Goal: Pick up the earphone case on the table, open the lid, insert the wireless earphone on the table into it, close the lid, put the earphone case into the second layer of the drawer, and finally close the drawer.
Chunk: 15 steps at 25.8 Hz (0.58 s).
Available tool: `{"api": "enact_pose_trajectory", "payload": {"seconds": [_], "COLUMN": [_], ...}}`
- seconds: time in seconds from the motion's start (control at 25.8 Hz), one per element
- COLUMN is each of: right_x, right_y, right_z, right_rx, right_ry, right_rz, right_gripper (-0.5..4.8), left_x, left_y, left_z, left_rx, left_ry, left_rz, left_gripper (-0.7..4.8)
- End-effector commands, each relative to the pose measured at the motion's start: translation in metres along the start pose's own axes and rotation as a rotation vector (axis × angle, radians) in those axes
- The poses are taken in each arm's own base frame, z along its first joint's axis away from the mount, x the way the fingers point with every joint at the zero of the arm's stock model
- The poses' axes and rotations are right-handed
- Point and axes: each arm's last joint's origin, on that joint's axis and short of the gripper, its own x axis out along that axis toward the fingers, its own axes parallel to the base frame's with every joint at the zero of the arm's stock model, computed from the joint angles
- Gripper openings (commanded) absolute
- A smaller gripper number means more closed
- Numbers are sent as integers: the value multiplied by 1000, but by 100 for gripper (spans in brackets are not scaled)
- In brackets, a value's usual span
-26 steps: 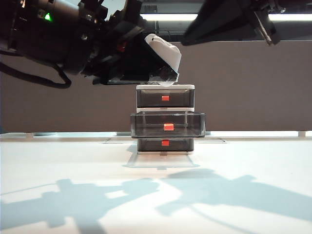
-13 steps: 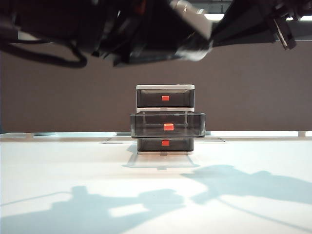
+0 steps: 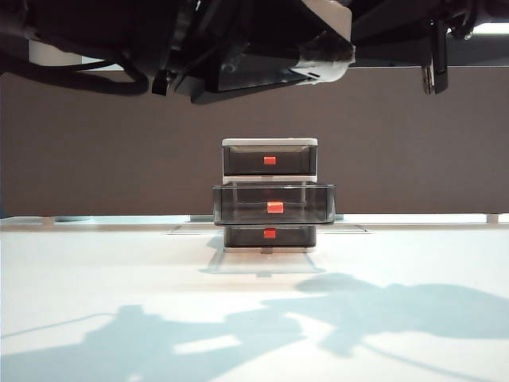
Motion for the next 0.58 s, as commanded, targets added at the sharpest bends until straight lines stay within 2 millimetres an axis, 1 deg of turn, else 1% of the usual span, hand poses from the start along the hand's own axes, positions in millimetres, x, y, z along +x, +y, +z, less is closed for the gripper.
{"api": "enact_pose_trajectory", "payload": {"seconds": [0.04,0.23,0.39,0.43,0.47,0.58], "right_x": [-1,-1,-2,-3,-6,-10], "right_y": [3,3,-1,-1,0,4], "right_z": [3,3,4,5,8,10], "right_rx": [-15,-28,-38,-48,-69,-92], "right_ry": [-4,-8,-40,-63,-82,-113], "right_rz": [43,32,-105,-174,-208,-262], "right_gripper": [-1,-2,-2,-2,-2,-2], "left_x": [0,0,1,2,3,5], "left_y": [0,0,2,10,21,45], "left_z": [4,4,7,13,18,29], "left_rx": [0,-1,-52,-110,-155,-207], "left_ry": [-28,-23,-43,-62,-69,-55], "left_rz": [-3,-3,5,34,75,171], "left_gripper": [48,48,48,48,48,48]}}
